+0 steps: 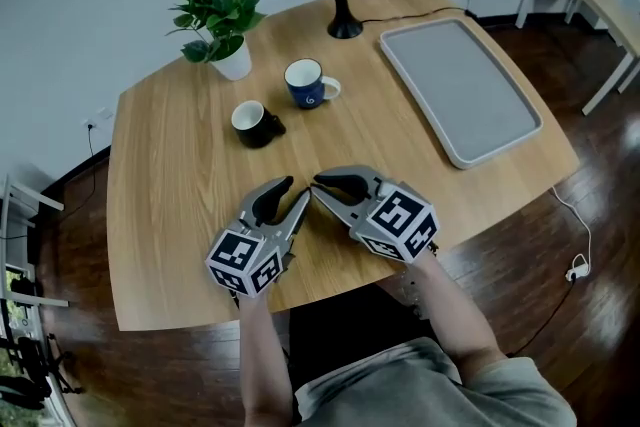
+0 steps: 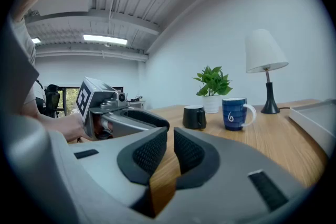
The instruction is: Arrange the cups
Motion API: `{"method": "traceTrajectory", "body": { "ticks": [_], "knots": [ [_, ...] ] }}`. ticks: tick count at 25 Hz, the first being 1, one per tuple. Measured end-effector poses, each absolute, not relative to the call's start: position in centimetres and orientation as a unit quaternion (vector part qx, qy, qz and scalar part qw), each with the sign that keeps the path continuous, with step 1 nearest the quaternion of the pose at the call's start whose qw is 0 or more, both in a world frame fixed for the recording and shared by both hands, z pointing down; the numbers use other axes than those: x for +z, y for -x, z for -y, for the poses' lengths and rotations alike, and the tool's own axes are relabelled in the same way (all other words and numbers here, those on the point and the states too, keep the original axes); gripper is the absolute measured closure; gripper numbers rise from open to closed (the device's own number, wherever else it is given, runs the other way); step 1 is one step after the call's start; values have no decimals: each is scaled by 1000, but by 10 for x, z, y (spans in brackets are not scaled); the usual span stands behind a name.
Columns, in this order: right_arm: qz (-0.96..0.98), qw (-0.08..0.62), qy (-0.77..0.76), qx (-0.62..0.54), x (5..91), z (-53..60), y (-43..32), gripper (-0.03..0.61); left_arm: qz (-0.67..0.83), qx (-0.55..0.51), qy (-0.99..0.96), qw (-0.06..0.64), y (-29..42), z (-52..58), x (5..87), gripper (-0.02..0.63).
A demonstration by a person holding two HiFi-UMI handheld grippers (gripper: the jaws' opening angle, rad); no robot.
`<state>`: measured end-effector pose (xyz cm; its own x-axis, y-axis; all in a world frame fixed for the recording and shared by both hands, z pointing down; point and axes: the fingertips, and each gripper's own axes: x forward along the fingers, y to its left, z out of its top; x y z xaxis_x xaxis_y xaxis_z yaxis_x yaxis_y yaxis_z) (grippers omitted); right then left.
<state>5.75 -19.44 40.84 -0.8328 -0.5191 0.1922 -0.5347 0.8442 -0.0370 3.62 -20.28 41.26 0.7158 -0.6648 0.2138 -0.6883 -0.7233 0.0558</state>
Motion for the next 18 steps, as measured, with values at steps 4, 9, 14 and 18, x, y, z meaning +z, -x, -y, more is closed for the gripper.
{"method": "traceTrajectory", "body": {
  "ticks": [4, 9, 14, 18],
  "knots": [
    [956, 83, -278, 46, 407, 195, -58, 541, 351, 97, -927, 85, -40, 205, 416, 512],
    [956, 86, -277, 46, 404, 194, -63, 541, 353, 93, -927, 86, -44, 203, 415, 512],
    [956, 85, -276, 46, 402, 195, -64, 541, 364, 76, -925, 73, -42, 203, 410, 512],
    [957, 86, -272, 48, 403, 194, -63, 541, 370, 72, -924, 67, -39, 203, 408, 512]
  ]
}}
